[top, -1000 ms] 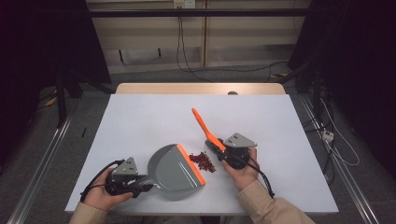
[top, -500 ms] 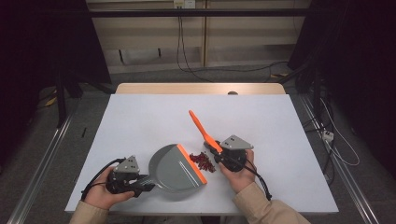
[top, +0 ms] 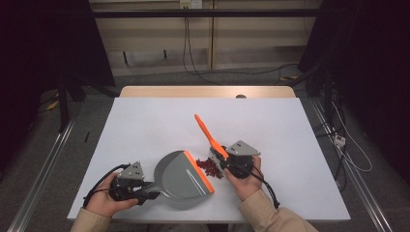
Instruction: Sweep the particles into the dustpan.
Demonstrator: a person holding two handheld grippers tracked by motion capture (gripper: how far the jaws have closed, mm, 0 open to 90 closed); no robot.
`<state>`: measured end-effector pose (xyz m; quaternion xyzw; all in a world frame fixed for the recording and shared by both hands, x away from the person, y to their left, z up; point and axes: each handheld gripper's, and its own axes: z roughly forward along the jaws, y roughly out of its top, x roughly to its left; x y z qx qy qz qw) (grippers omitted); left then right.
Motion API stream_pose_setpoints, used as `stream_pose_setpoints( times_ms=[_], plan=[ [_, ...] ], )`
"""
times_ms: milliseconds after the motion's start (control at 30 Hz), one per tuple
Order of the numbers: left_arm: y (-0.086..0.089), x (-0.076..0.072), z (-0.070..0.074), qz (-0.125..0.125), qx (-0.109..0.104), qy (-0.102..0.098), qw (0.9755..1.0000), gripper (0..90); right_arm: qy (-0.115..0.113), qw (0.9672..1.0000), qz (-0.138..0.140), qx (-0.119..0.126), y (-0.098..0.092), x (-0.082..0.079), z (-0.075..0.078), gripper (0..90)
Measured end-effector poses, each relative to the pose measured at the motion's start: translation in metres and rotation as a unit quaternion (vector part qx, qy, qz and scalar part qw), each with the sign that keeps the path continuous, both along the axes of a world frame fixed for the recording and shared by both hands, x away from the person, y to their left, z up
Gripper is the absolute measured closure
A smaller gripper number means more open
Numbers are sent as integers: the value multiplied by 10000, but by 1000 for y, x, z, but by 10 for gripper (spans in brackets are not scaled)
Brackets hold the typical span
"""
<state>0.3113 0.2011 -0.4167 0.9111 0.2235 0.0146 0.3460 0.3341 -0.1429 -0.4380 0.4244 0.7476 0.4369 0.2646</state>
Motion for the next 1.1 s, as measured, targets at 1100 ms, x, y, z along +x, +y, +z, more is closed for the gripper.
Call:
stream_pose_setpoints(
  times_ms=[1100],
  plan=[
    [-11, -1, -1, -109, -31, 154, 9998, 624, 326, 9976, -140, 595, 33, -17, -4, 690]
  ],
)
